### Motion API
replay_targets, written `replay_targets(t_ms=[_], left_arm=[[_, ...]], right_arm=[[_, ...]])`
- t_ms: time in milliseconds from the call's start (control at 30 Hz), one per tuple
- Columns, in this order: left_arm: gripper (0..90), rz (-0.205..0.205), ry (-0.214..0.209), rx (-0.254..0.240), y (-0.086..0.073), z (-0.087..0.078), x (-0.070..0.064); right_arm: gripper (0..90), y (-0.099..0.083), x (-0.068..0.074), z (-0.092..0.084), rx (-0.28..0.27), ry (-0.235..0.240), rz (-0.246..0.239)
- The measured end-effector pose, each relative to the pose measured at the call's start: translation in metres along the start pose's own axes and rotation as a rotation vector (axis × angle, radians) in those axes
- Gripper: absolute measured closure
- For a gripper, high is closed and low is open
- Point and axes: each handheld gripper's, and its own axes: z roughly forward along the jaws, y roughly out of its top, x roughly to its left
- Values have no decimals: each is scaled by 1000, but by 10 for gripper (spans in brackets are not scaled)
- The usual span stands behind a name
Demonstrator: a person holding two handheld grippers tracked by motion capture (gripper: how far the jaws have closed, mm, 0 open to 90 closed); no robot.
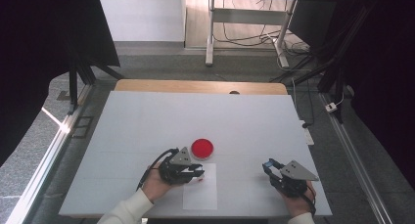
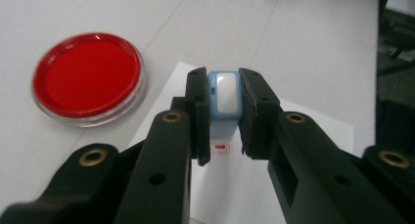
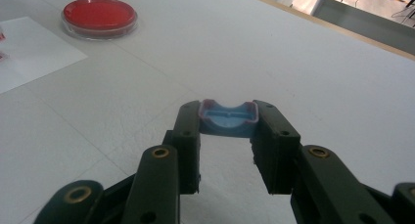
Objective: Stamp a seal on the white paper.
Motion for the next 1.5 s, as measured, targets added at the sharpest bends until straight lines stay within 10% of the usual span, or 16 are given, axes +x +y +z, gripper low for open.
replay_targets(t_ms=[967, 1500], left_arm=[[753, -136, 10, -175, 11, -41, 12], [753, -146, 32, -238, 18, -58, 15]], right_arm=[[645, 0, 1, 2, 1, 3, -4], [644, 0, 2, 3, 3, 5, -8]])
